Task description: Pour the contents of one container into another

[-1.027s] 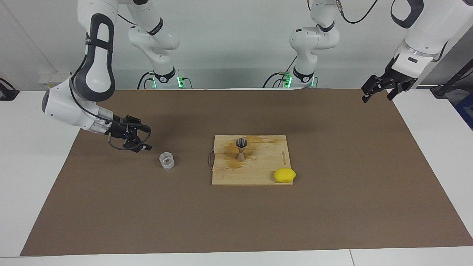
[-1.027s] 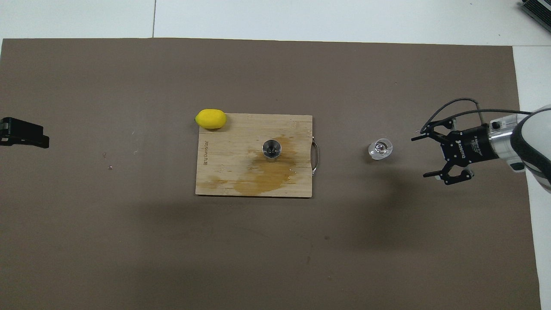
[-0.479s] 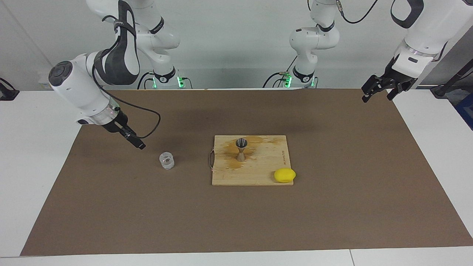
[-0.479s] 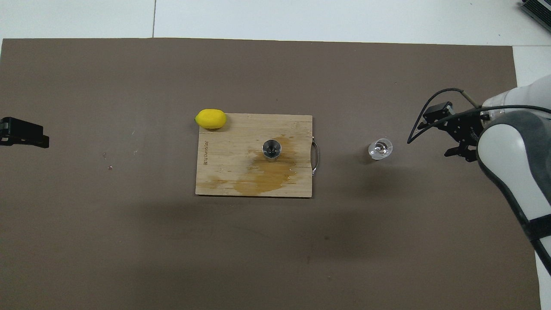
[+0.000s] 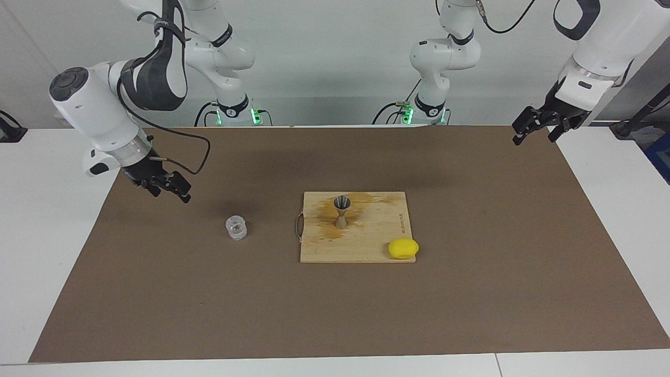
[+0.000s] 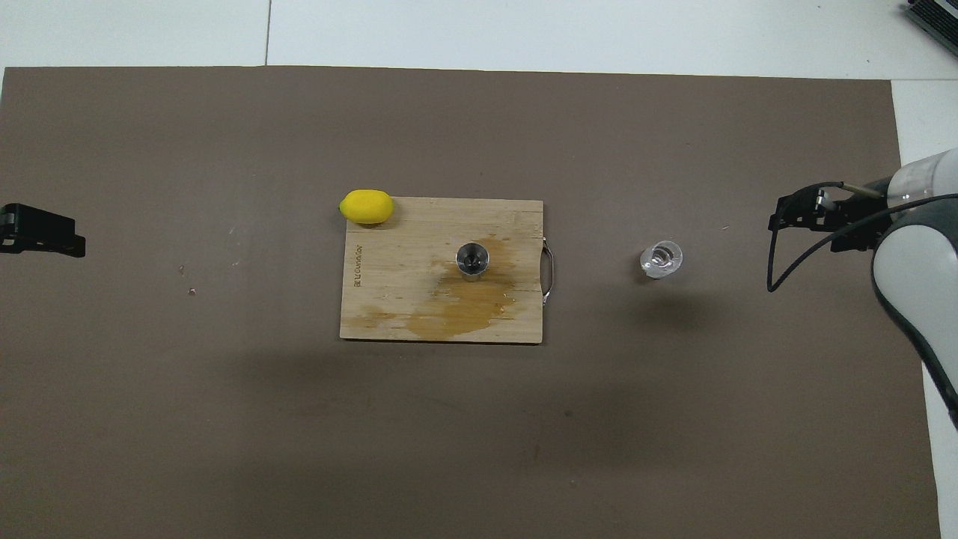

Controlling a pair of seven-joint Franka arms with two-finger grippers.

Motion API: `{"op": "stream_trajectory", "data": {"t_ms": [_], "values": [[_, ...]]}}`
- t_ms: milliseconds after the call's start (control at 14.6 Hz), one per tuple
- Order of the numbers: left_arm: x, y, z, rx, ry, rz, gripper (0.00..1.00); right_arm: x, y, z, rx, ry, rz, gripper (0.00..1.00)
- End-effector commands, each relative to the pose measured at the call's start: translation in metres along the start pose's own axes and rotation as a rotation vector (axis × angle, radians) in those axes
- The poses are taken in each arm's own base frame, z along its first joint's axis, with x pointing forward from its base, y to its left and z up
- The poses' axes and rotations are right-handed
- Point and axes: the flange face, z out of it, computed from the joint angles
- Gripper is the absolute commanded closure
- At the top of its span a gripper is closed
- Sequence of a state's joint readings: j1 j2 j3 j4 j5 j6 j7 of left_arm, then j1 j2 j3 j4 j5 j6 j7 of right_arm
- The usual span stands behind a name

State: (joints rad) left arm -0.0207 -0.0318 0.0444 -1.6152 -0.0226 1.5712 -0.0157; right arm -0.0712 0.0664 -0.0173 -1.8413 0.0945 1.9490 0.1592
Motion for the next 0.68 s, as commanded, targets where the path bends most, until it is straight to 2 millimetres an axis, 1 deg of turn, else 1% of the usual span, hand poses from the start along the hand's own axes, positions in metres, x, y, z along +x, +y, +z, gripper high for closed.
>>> {"op": "stream_trajectory", "data": {"t_ms": [0, 68, 205, 274, 342, 411, 479, 548, 616], "values": [[-0.002, 0.001, -0.007, 0.021, 0.006, -0.011, 0.00, -0.017, -0.006, -0.035, -0.036, 0.004, -0.060, 0.00], [-0.002, 0.001, -0.007, 0.021, 0.006, -0.011, 0.00, -0.021, -0.007, -0.049, -0.039, -0.019, -0.063, 0.00], [-0.002, 0.001, -0.007, 0.021, 0.006, -0.011, 0.00, -0.025, -0.010, -0.086, -0.054, -0.049, -0.071, 0.00], [-0.002, 0.001, -0.007, 0.020, 0.006, -0.013, 0.00, -0.027, -0.008, -0.103, -0.086, -0.058, -0.085, 0.00], [-0.002, 0.001, -0.007, 0.021, 0.006, -0.011, 0.00, -0.030, -0.007, -0.116, -0.104, -0.072, -0.113, 0.00], [-0.002, 0.001, -0.007, 0.021, 0.006, -0.011, 0.00, -0.034, -0.019, -0.129, -0.109, -0.077, -0.145, 0.00], [-0.002, 0.001, -0.007, 0.021, 0.006, -0.011, 0.00, -0.036, -0.025, -0.135, -0.119, -0.079, -0.155, 0.00], [-0.002, 0.001, -0.007, 0.021, 0.006, -0.011, 0.00, -0.035, -0.021, -0.136, -0.117, -0.075, -0.146, 0.00], [-0.002, 0.001, -0.007, 0.021, 0.006, -0.011, 0.00, -0.035, -0.022, -0.135, -0.114, -0.080, -0.149, 0.00]]}}
